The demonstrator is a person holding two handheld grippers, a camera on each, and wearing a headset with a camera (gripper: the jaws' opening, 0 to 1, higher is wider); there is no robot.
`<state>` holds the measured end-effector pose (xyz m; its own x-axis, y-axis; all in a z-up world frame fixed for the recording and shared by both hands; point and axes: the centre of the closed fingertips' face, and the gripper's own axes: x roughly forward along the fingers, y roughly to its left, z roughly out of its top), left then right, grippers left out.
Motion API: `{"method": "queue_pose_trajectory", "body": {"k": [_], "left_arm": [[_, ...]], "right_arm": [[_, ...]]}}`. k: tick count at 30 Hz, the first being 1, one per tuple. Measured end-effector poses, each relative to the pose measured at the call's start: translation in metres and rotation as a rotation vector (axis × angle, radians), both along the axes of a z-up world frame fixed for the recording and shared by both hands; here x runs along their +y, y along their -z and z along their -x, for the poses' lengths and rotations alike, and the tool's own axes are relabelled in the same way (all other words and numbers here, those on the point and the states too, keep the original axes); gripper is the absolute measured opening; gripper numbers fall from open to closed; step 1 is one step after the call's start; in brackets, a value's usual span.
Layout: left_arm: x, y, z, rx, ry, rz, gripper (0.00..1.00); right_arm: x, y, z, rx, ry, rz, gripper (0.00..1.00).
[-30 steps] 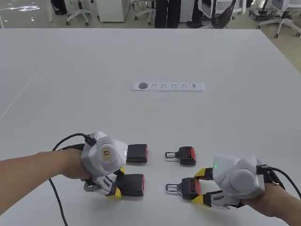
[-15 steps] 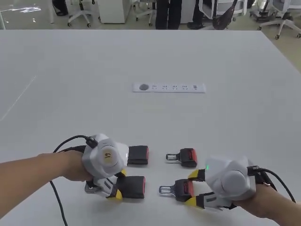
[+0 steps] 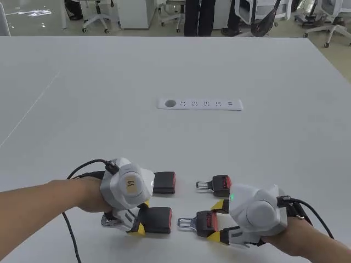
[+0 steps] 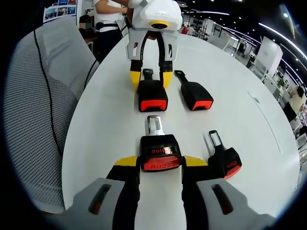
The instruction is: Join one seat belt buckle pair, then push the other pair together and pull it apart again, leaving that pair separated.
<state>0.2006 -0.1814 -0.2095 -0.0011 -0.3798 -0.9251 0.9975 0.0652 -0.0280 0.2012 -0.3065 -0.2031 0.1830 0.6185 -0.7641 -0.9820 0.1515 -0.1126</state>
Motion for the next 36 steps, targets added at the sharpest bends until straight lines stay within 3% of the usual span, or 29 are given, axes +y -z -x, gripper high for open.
{"method": "queue_pose_trajectory", "body": {"k": [28,36], "left_arm": [[0.000,0.000,-0.001,0.003,-0.007,-0.005,0.32],[0.001,0.000,-0.002,0.005,-0.008,0.008,0.32]], "right_arm": [[0.030,0.002,-0.005,-0.031,-0.044,0.009,0.32],[0.030,0.003,-0.005,-0.039,-0.046,0.007,0.31]]}}
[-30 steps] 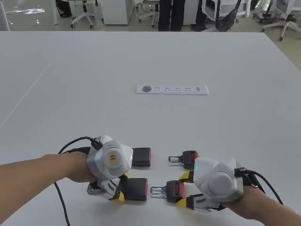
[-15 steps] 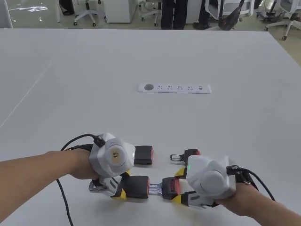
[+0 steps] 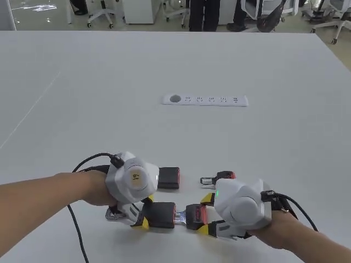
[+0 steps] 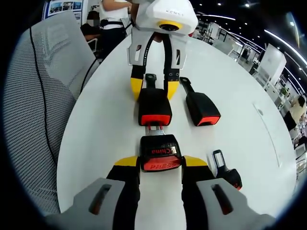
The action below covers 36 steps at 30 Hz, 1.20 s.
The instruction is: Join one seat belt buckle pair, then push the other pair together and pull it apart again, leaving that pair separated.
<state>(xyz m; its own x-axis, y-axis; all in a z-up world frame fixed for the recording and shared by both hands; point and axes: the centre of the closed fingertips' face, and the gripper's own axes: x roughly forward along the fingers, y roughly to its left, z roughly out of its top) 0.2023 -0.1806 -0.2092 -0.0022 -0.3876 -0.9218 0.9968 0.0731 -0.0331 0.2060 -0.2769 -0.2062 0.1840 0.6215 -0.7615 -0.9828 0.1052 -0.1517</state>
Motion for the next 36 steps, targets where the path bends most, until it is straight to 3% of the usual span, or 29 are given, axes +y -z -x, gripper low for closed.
{"method": "queue_pose_trajectory", "body": {"k": [11,27,28,30,36], "left_arm": [[0.000,0.001,-0.001,-0.005,0.014,0.025,0.31],[0.001,0.002,-0.001,-0.015,0.053,0.023,0.31],[0.002,0.002,-0.001,-0.023,0.069,0.011,0.31],[-0.001,0.002,0.001,-0.022,0.069,0.024,0.30],[-0.004,0.001,0.003,-0.023,0.068,0.021,0.30]], "right_arm": [[0.002,-0.001,0.000,0.015,0.004,-0.017,0.30],[0.020,-0.004,0.004,0.046,0.024,-0.017,0.28],[0.024,-0.006,0.001,0.028,0.017,-0.024,0.28],[0.018,-0.010,-0.002,0.034,0.031,-0.011,0.28],[0.020,-0.001,0.003,0.049,0.038,-0.007,0.28]]}}
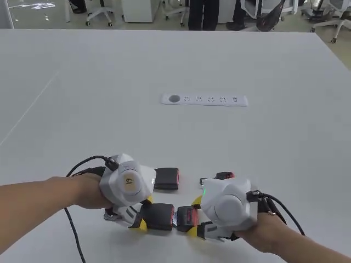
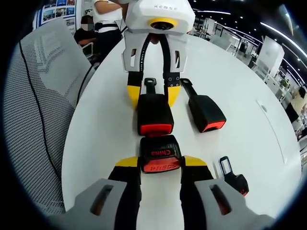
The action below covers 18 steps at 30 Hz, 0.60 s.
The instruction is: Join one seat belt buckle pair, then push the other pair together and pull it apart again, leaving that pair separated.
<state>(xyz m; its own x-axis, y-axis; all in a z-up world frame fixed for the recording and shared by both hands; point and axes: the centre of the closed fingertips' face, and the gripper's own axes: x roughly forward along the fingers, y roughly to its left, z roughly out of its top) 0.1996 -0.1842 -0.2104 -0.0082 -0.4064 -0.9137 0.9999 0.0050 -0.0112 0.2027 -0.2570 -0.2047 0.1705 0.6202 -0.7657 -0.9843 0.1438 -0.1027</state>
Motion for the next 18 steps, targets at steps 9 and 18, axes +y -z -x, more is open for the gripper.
{"method": "queue_pose_trajectory", "body": {"k": [9,18], "left_arm": [[0.0023,0.0004,-0.0008,0.003,-0.025,-0.002,0.31],[0.0004,-0.0009,-0.0005,0.006,-0.035,-0.022,0.31]], "right_arm": [[-0.0056,0.0003,0.0025,-0.020,-0.056,-0.001,0.28],[-0.0037,-0.0001,0.0030,-0.002,-0.027,-0.005,0.27]]}}
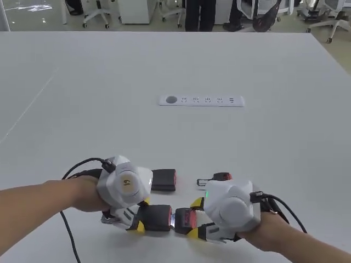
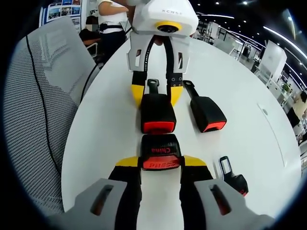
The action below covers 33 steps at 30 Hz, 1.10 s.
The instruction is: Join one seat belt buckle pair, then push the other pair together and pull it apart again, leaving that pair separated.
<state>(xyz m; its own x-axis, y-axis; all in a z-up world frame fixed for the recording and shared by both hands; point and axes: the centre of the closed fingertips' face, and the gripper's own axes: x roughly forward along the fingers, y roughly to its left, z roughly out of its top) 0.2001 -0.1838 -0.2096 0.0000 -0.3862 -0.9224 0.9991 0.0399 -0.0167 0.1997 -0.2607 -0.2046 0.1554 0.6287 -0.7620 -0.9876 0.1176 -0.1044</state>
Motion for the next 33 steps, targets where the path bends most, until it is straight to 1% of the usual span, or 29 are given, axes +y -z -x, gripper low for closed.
{"method": "queue_pose_trajectory", "body": {"k": [2,4,7,9,10,12,13,14,15,16,17,18,20,21,22,23,24,25,27,31,33], "left_arm": [[0.0011,-0.0001,-0.0021,-0.001,0.005,-0.022,0.31],[0.0014,-0.0001,-0.0015,0.000,0.001,-0.023,0.31],[0.0027,-0.0011,0.0013,-0.001,-0.005,-0.008,0.31],[0.0037,-0.0009,0.0005,0.001,-0.006,0.008,0.30],[0.0046,-0.0006,-0.0007,0.002,-0.006,0.011,0.30],[0.0032,-0.0003,-0.0003,0.002,-0.001,0.008,0.30],[0.0022,-0.0003,-0.0001,0.004,-0.004,0.002,0.30],[0.0024,0.0002,-0.0004,0.003,0.006,-0.031,0.30],[0.0017,0.0005,-0.0007,0.005,0.006,-0.044,0.30],[0.0001,0.0007,-0.0004,0.007,0.009,-0.055,0.30],[0.0006,0.0009,-0.0004,0.006,0.011,-0.063,0.30],[0.0018,0.0008,-0.0007,0.006,0.011,-0.061,0.30],[0.0029,0.0006,0.0001,0.004,0.002,-0.049,0.30],[0.0035,0.0007,-0.0002,0.001,-0.008,-0.026,0.30],[0.0041,0.0007,0.0003,-0.001,-0.012,-0.015,0.30],[0.0025,0.0001,0.0011,-0.010,-0.011,0.008,0.30],[0.0035,0.0001,0.0016,-0.006,-0.020,0.013,0.30],[0.0054,0.0005,0.0003,-0.006,-0.023,0.016,0.30],[0.0043,0.0007,-0.0010,-0.007,-0.018,0.014,0.30],[0.0031,0.0009,-0.0006,0.001,-0.015,-0.004,0.31],[0.0034,0.0006,-0.0009,0.002,-0.016,-0.006,0.32]], "right_arm": [[-0.0005,-0.0004,-0.0002,0.002,0.000,0.003,0.27],[-0.0006,-0.0005,-0.0002,0.004,-0.006,0.004,0.27],[-0.0015,-0.0001,0.0000,-0.007,-0.016,0.001,0.27],[-0.0024,0.0004,0.0001,-0.007,-0.021,-0.009,0.27],[-0.0024,0.0001,-0.0006,-0.001,-0.017,-0.023,0.27],[-0.0027,-0.0006,0.0009,0.003,-0.019,-0.028,0.27],[-0.0023,-0.0007,0.0011,0.003,-0.017,-0.030,0.27],[-0.0011,-0.0007,0.0002,0.008,-0.012,-0.026,0.27],[-0.0008,-0.0005,-0.0003,0.016,-0.006,-0.006,0.27],[-0.0002,0.0003,-0.0005,0.006,-0.018,0.033,0.27],[0.0023,-0.0011,-0.0008,0.000,-0.023,0.034,0.27],[0.0014,-0.0017,-0.0002,0.003,-0.018,0.045,0.27],[-0.0008,-0.0019,0.0000,0.004,-0.019,0.037,0.27],[-0.0022,-0.0018,0.0002,0.004,-0.025,0.016,0.27],[-0.0035,-0.0010,0.0000,0.017,-0.019,-0.001,0.27],[-0.0033,-0.0009,-0.0009,0.008,-0.023,-0.029,0.27],[-0.0046,-0.0011,0.0002,0.009,-0.020,-0.026,0.27],[-0.0038,-0.0018,0.0006,0.008,-0.021,-0.027,0.27],[-0.0030,-0.0029,0.0022,0.001,-0.025,-0.026,0.27],[-0.0040,-0.0037,0.0013,0.013,-0.017,-0.028,0.29],[-0.0041,-0.0028,0.0000,0.009,-0.016,-0.025,0.29]]}}
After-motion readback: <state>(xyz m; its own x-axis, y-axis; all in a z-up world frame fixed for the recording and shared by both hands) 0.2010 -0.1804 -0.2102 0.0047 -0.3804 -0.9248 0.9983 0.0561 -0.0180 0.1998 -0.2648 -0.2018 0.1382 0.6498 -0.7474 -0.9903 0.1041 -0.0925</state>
